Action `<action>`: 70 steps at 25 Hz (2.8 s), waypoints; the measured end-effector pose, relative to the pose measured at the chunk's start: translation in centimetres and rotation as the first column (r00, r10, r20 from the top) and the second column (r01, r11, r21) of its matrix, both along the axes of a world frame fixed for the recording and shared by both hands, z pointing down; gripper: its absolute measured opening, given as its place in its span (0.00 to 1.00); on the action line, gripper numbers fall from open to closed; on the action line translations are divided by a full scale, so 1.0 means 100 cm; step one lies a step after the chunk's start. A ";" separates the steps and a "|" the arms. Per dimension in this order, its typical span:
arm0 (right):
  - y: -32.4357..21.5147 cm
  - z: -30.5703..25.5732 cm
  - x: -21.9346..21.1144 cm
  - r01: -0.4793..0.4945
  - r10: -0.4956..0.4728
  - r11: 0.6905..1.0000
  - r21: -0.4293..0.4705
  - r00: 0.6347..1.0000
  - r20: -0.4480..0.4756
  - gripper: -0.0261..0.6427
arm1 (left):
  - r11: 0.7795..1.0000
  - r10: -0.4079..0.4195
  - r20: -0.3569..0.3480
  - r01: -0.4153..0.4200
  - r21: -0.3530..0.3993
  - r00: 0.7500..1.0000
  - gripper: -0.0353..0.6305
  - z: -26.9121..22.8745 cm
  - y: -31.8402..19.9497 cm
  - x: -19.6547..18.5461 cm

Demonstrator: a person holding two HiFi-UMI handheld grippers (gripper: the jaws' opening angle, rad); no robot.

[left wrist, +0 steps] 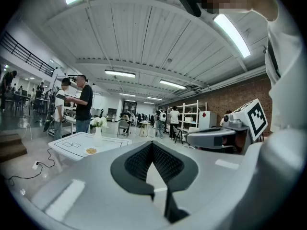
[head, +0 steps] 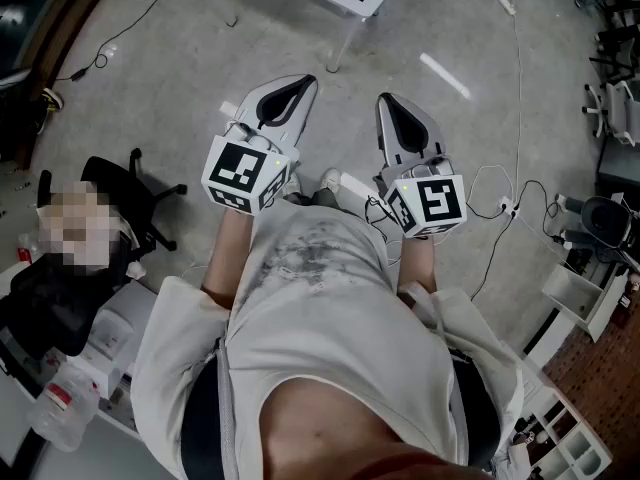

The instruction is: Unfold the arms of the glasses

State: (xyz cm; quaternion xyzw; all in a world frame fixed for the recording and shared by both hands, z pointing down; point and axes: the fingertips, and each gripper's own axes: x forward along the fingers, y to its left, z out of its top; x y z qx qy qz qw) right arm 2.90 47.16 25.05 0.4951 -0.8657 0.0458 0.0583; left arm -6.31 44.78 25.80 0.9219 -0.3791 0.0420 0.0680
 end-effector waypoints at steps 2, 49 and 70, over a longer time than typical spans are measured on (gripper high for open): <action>0.000 0.000 0.000 0.003 -0.003 1.000 0.001 1.000 0.001 0.06 | 1.000 -0.001 0.000 0.001 0.004 1.000 0.07 -0.001 0.000 0.000; -0.138 0.015 -0.018 0.017 -0.017 1.000 -0.007 0.999 -0.034 0.06 | 1.000 -0.006 -0.006 0.006 -0.019 1.000 0.07 0.015 -0.131 -0.010; -0.209 0.020 -0.018 -0.003 0.001 0.999 -0.032 0.998 -0.068 0.06 | 0.999 0.015 -0.019 -0.016 -0.043 1.000 0.07 0.023 -0.202 -0.008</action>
